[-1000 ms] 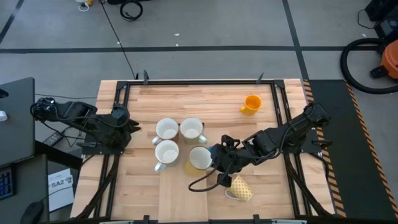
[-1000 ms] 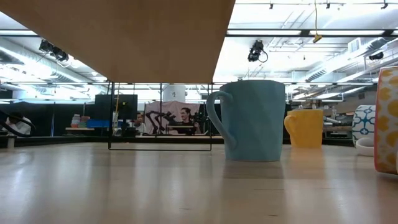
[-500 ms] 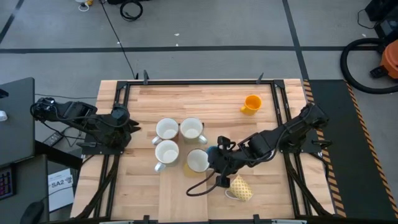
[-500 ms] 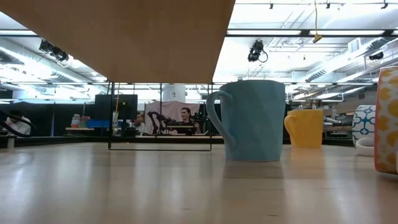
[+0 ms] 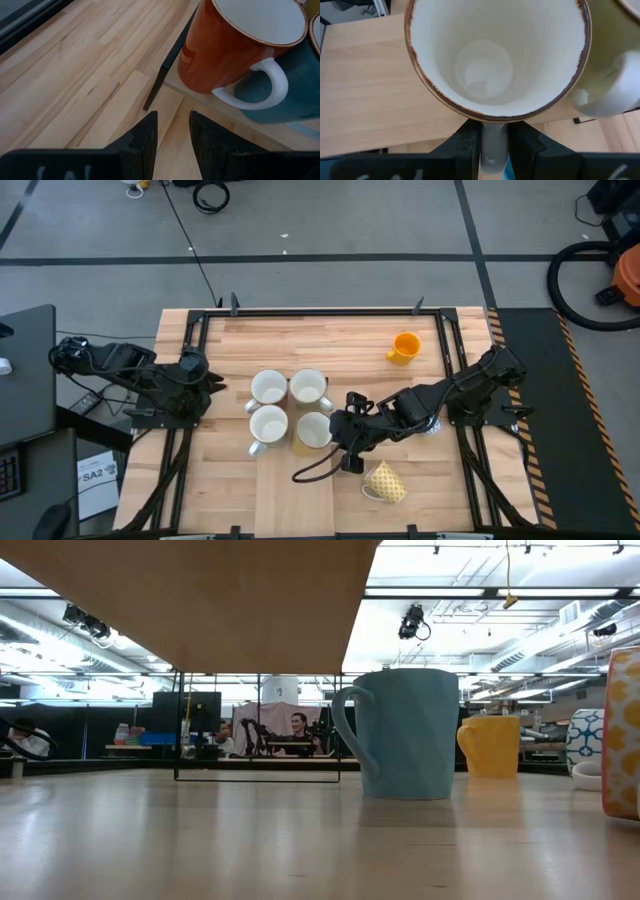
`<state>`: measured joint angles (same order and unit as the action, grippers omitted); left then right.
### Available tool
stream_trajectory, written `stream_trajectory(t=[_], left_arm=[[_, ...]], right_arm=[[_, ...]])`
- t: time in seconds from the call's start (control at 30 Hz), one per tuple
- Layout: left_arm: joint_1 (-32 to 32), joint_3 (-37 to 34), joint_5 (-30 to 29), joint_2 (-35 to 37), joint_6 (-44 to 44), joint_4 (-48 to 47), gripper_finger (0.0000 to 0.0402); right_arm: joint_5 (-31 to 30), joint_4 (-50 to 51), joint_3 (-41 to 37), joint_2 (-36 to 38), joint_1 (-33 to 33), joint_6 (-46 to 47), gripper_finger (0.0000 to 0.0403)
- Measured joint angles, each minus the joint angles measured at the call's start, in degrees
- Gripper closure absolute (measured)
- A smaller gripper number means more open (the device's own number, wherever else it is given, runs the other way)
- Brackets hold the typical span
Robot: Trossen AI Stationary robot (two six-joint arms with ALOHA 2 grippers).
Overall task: Place coffee mugs
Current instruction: Put the left yellow mug on the shelf aligned with the green mug
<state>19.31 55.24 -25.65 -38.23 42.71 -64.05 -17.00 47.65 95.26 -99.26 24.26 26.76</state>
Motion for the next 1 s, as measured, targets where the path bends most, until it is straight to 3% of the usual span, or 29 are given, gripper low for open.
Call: stream_trajectory(t=[1.0], left_arm=[[0.0,0.0,0.0,0.0,0.0,0.0,0.0283]], right_arm=[[0.5,2.1,0.1,0.0,-2.3,-4.9,0.0316]])
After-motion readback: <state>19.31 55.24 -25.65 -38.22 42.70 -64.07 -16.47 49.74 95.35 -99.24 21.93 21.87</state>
